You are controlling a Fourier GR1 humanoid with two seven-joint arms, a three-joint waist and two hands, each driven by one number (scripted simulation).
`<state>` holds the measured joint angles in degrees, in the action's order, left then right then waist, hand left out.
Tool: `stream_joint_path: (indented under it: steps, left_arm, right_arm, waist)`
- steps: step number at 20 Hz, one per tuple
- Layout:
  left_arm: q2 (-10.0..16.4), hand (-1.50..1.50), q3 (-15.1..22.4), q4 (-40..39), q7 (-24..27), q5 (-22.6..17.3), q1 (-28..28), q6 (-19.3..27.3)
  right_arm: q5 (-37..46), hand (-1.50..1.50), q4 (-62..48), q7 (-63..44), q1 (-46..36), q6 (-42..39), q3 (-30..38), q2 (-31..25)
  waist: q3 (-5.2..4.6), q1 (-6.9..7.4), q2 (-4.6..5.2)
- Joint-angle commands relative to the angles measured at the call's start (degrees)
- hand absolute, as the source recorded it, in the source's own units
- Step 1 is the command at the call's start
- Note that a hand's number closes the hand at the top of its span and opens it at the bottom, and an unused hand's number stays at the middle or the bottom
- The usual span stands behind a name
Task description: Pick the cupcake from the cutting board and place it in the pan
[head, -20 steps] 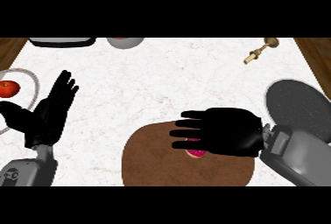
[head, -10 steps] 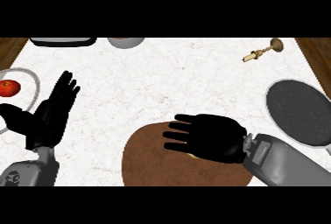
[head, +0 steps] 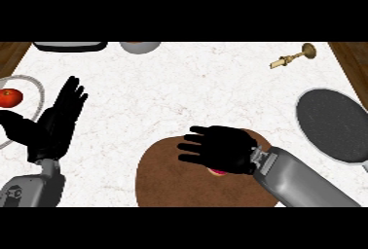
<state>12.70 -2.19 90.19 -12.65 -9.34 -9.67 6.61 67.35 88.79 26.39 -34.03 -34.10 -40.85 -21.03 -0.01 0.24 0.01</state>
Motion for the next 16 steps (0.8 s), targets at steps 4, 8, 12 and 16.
stream_joint_path:
  steps: [4, 8, 12, 16]
  left_arm:
    - [0.68, 0.00, -2.44, -0.51, 0.50, -0.41, -0.38, -2.19]
    - [-0.63, 0.00, -1.74, -0.46, -0.02, 1.82, -0.05, -0.97]
    - [-1.49, 0.00, -1.22, 0.51, -1.08, 1.93, -0.82, -1.24]
    - [-1.73, 0.00, -1.99, -2.11, 1.52, 2.35, -0.86, -2.17]
  right_arm:
    - [5.73, -1.50, -7.78, 5.87, 2.29, 5.76, 0.84, 2.54]
    - [7.97, -1.50, -7.64, 5.75, 4.64, 5.81, 2.37, 5.72]
    - [8.94, -1.50, -10.22, 5.20, 1.07, -0.07, 3.49, 11.31]
    - [13.07, -1.50, -16.60, 6.75, 3.29, 6.27, 1.64, 11.47]
  waist:
    - [0.00, 0.04, 0.02]
    - [0.01, -0.12, -0.01]
    - [0.00, -0.05, -0.01]
    - [0.00, -0.06, 0.04]
